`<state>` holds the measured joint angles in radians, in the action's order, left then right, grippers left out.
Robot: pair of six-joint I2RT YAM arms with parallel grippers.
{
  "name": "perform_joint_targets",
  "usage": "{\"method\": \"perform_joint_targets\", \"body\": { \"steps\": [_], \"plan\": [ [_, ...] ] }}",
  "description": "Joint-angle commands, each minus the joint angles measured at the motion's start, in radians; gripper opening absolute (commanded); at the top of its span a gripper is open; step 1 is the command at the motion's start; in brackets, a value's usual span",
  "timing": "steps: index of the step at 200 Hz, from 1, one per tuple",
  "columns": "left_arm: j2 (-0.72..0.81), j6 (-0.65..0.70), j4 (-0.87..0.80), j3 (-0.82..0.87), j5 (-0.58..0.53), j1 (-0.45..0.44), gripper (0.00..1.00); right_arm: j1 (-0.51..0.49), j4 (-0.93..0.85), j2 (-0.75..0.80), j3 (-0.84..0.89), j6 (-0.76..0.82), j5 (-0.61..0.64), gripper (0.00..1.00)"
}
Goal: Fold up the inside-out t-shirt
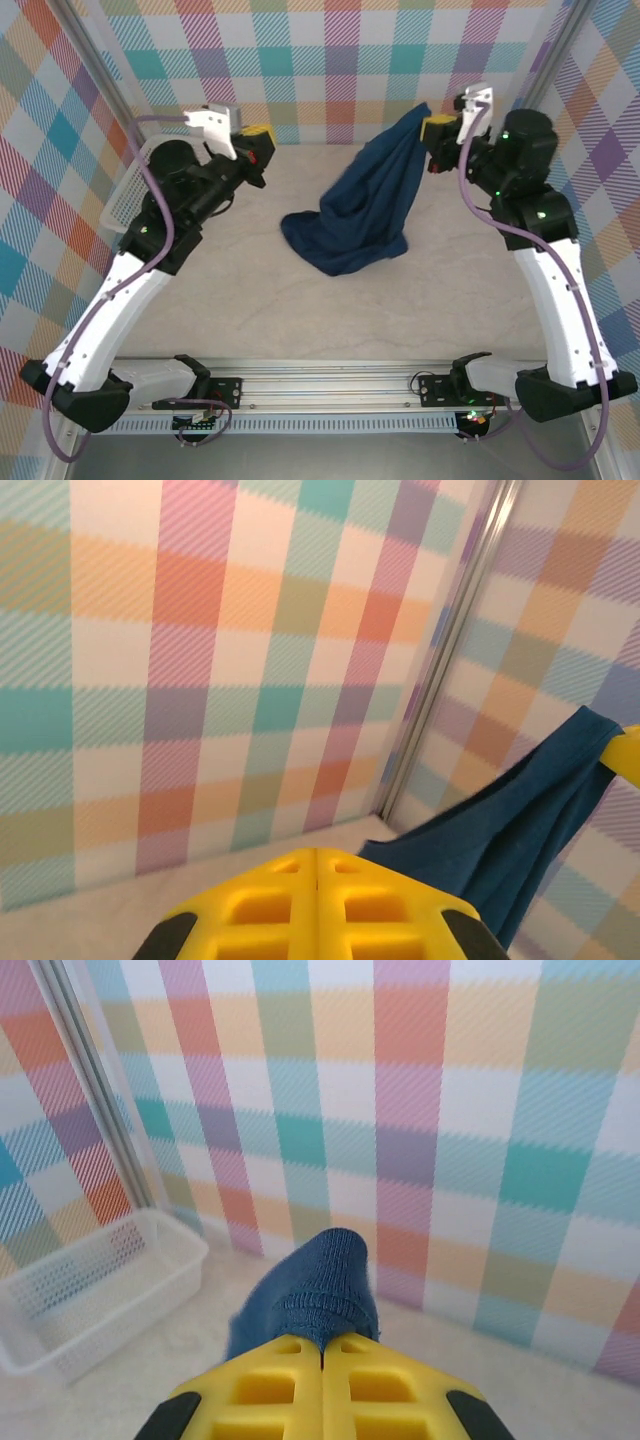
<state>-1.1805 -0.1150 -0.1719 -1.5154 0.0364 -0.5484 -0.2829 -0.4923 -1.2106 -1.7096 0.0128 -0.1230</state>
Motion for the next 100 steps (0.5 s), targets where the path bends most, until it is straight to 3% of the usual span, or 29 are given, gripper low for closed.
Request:
{"method": "perform_joint_targets", "body": {
  "steps": [1, 32, 47, 56, 73, 100],
  "plan": [
    [-0.050, 0.000, -0.053, -0.054, 0.035, -0.002, 0.00, 0.001, 0.001, 0.002, -0.071, 0.067, 0.062, 0.00],
    [-0.205, -0.070, -0.077, -0.013, 0.101, -0.053, 0.00, 0.001, -0.020, -0.010, -0.083, 0.033, -0.026, 0.00],
    [-0.275, -0.156, 0.034, 0.054, 0.184, -0.092, 0.21, 0.001, -0.024, -0.025, -0.060, 0.015, -0.049, 0.00],
    [-0.321, -0.180, 0.070, 0.061, 0.227, -0.132, 0.39, 0.001, -0.029, -0.037, -0.053, 0.010, -0.060, 0.00],
    [-0.394, -0.170, 0.063, 0.051, 0.232, -0.210, 0.61, 0.001, -0.040, -0.055, -0.046, 0.007, -0.069, 0.00],
    [-0.510, -0.186, 0.101, 0.057, 0.280, -0.245, 0.72, 0.001, -0.038, -0.057, -0.012, 0.007, -0.064, 0.00]
  ]
}}
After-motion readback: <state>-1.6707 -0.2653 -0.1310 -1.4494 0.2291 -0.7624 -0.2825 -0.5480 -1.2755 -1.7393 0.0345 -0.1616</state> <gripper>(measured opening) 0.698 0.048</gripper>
